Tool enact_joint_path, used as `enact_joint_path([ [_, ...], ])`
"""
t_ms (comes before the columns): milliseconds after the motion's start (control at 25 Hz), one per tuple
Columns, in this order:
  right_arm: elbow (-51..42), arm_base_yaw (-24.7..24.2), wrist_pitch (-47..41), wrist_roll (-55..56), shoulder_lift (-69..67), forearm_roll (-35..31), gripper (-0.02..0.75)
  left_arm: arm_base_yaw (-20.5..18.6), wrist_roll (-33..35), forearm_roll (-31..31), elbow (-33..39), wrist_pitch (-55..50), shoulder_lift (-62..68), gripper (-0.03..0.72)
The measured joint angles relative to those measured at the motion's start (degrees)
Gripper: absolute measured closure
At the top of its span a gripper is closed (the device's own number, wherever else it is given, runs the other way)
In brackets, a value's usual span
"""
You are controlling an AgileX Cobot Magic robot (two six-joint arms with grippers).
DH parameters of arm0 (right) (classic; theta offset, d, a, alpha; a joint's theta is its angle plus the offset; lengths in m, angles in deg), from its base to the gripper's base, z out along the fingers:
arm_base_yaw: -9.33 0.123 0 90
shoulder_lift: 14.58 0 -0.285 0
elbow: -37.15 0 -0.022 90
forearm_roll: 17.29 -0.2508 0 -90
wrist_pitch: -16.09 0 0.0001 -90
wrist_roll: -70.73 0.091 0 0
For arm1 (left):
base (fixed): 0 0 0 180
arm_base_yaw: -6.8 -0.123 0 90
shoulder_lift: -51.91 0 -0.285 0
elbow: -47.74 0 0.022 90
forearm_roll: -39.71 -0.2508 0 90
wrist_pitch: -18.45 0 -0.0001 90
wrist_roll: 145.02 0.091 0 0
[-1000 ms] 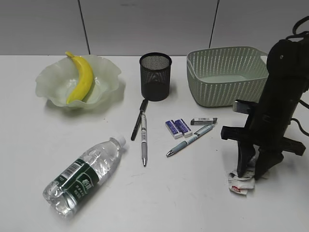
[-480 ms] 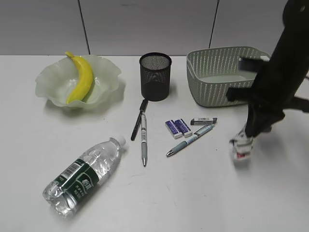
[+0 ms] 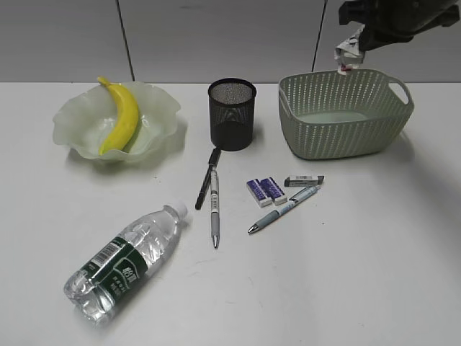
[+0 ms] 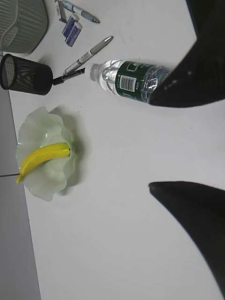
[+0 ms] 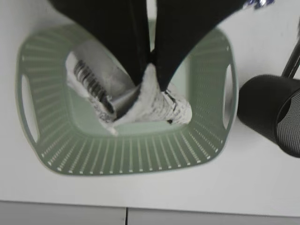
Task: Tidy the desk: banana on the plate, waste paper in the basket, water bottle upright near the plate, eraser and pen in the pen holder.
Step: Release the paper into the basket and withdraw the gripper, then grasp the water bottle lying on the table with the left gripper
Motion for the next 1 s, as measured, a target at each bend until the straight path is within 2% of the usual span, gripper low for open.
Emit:
enact_joint_path([
  [80,0.00,0.00,4.43,-0.19,-3.16,0.85,0.722,0.00,0.00,0.00,0.00,0.00,0.00,0.306],
  [160,0.18,0.00,6.45,-0.19,-6.72,1.49,0.677,0.00,0.00,0.00,0.00,0.00,0.00,0.306],
  [200,0.24,0.00,6.71,-0.19,-8.00,1.54,0.624,0.00,0.00,0.00,0.00,0.00,0.00,0.306],
  [280,0.26,0.00,6.86,-0.06,-10.01,1.60,0.470,0.00,0.00,0.00,0.00,0.00,0.00,0.306],
  [360,0.31,0.00,6.35,0.29,-10.33,1.66,0.267,0.00,0.00,0.00,0.00,0.00,0.00,0.306],
  [400,0.63,0.00,5.13,0.36,-10.14,1.66,0.196,0.00,0.00,0.00,0.00,0.00,0.00,0.306],
  [440,0.97,0.00,3.15,0.36,-9.71,1.72,0.141,0.00,0.00,0.00,0.00,0.00,0.00,0.306],
  [480,1.49,0.00,1.19,0.42,-9.10,1.72,0.120,0.00,0.00,0.00,0.00,0.00,0.00,0.306],
  [560,3.08,0.00,-5.18,0.46,-7.11,1.72,0.120,0.00,0.00,0.00,0.00,0.00,0.00,0.306],
  [840,4.56,0.00,-29.29,-0.98,4.98,4.26,0.204,0.00,0.00,0.00,0.00,0.00,0.00,0.306],
  [1000,-1.94,0.00,-34.56,-3.35,15.96,4.73,0.219,0.00,0.00,0.00,0.00,0.00,0.00,0.306],
])
